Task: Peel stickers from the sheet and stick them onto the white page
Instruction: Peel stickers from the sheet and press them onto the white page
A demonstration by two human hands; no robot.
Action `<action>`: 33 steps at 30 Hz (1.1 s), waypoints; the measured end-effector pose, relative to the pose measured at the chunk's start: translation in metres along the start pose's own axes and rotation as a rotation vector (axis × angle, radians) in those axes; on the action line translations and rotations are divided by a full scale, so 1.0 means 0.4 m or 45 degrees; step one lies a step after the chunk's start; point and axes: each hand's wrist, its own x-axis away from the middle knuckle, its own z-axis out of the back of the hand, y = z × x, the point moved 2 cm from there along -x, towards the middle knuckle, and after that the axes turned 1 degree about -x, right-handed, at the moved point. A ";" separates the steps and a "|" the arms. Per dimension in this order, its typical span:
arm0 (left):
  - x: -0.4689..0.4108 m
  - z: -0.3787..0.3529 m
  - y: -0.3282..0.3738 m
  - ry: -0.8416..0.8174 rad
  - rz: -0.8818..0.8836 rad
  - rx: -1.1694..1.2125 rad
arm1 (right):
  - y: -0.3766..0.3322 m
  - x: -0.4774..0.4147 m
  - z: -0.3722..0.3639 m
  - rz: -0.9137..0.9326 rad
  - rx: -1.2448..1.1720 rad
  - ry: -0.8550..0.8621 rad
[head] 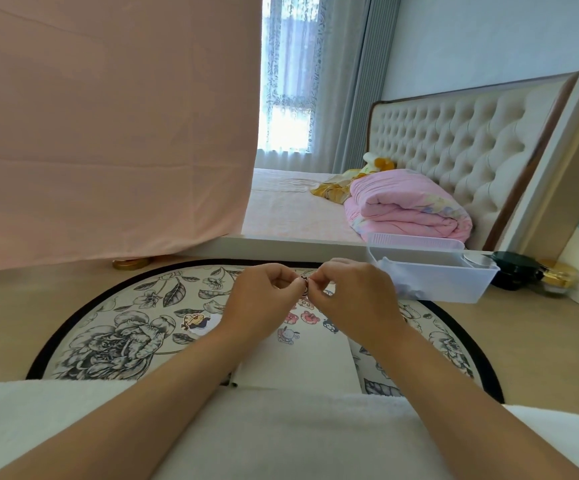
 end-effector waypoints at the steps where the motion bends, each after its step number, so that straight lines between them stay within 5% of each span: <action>1: -0.001 0.003 -0.002 0.014 0.001 0.008 | 0.000 -0.002 -0.002 -0.080 -0.132 -0.050; 5: -0.004 0.020 -0.010 -0.027 -0.014 0.092 | 0.000 -0.016 -0.003 -0.553 -0.816 -0.266; 9: -0.004 0.035 -0.008 -0.128 -0.073 0.151 | 0.013 -0.008 0.002 -0.763 -1.142 -0.482; 19: -0.005 0.037 -0.003 -0.219 -0.039 0.236 | 0.006 -0.015 -0.011 -0.571 -0.920 -0.349; 24: -0.007 0.043 -0.010 -0.184 0.027 0.261 | 0.012 -0.012 -0.002 -0.683 -1.065 -0.484; 33: -0.009 0.042 -0.014 -0.229 -0.006 0.232 | 0.013 -0.019 0.007 -0.547 -0.871 -0.481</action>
